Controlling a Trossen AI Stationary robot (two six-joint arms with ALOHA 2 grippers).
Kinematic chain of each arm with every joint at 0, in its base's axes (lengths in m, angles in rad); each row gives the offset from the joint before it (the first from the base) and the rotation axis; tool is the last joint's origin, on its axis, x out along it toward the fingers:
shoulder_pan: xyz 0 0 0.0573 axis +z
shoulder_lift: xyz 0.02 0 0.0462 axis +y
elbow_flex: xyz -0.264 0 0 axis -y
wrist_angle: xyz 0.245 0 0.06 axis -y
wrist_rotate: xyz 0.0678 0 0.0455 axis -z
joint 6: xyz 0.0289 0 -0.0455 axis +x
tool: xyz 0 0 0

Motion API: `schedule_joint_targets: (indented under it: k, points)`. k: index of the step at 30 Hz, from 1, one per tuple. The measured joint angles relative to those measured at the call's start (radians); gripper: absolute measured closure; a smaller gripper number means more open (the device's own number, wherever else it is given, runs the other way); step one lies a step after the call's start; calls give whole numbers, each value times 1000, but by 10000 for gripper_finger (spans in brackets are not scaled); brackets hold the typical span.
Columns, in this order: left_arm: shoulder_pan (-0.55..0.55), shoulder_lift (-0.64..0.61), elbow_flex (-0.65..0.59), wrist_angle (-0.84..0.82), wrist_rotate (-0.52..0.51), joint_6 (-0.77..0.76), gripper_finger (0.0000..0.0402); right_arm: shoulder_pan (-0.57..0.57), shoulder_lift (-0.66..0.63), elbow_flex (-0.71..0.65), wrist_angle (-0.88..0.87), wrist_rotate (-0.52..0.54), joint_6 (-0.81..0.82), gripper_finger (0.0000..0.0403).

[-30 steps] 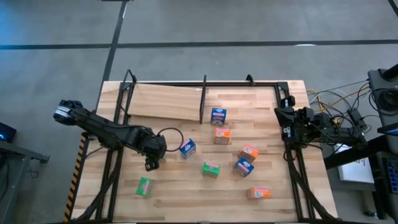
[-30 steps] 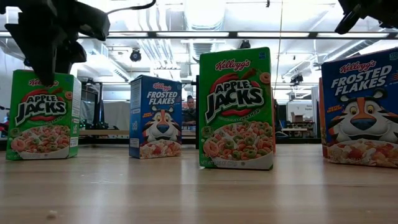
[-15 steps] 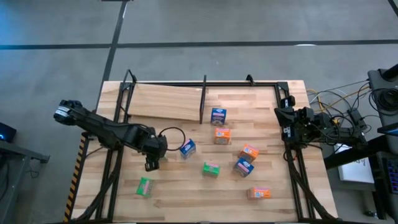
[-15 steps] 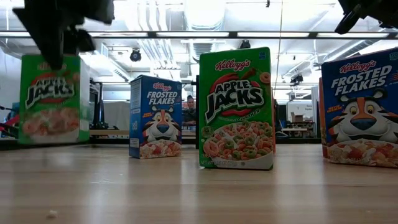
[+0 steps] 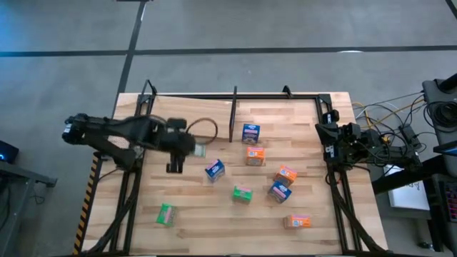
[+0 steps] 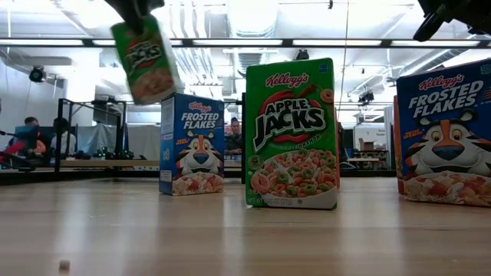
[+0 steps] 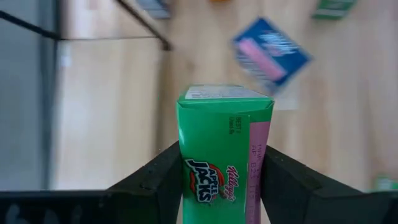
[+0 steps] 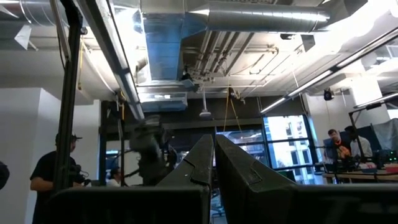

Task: Stack cereal on shelf
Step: Put the top left green cereal box on the shelf

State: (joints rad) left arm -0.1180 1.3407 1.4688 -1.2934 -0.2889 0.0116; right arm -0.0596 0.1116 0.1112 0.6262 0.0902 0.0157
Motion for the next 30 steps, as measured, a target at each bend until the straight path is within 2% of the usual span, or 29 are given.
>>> schedule_joint_targets:
  k: [9,16,23,30]
  points:
    - [289,4,42,11,-17,331,239,0,0,0,0,0,0,394]
    - [473,40,42,1,20,481,239,0,0,0,-3,0,3,394]
    - [574,104,41,-47,49,564,239,0,1,0,-8,0,3,394]
    - [613,152,41,-78,70,602,239,0,1,0,-8,0,11,394]
